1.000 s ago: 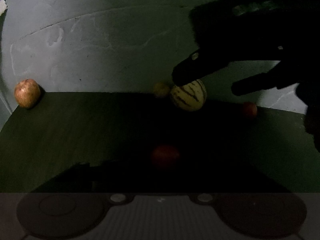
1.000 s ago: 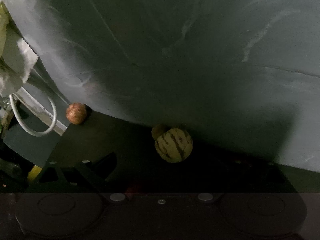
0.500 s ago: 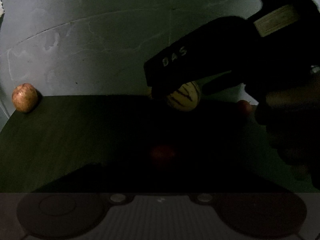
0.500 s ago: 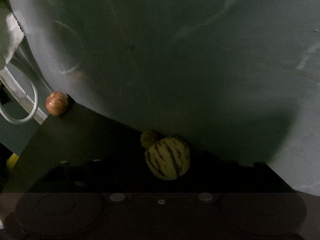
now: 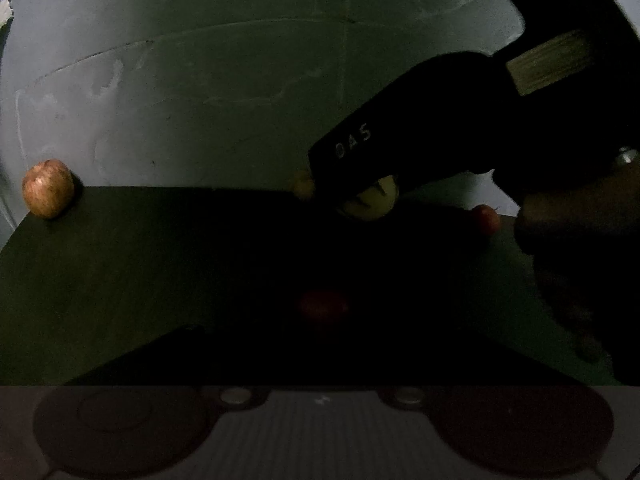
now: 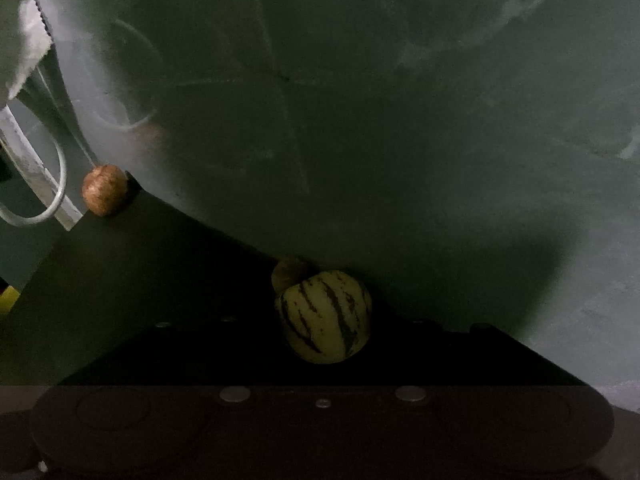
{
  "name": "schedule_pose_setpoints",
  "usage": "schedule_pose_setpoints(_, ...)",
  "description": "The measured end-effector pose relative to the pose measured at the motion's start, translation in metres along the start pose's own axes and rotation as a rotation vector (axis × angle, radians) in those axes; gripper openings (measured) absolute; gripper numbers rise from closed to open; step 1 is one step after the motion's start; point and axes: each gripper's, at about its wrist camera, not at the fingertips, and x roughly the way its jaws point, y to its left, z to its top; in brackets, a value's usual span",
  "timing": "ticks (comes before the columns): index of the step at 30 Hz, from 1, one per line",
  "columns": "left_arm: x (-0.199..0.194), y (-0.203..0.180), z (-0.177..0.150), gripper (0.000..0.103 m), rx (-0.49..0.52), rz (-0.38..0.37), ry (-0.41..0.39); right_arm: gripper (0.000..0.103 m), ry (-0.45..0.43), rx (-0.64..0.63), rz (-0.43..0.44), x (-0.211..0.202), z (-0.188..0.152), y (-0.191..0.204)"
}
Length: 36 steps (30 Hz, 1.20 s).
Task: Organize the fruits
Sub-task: 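Grasp the striped pepino melon with the right tool while the left tool grasps a red tomato, then carry the pepino melon with the right tool while the left tool carries the tomato to the tray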
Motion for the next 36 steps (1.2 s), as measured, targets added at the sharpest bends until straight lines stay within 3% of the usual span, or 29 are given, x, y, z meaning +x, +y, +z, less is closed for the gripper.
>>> schedule_pose_setpoints(15,-0.043,-0.008,0.008,0.032,-0.053,0.073,-0.051,0.055,-0.072,0.012,0.106,-0.072,-0.006,-0.013)
schedule_pose_setpoints(36,-0.176,-0.046,-0.007,0.032,-0.235,0.310,-0.178,0.055,-0.204,-0.150,0.345,-0.213,-0.029,-0.009)
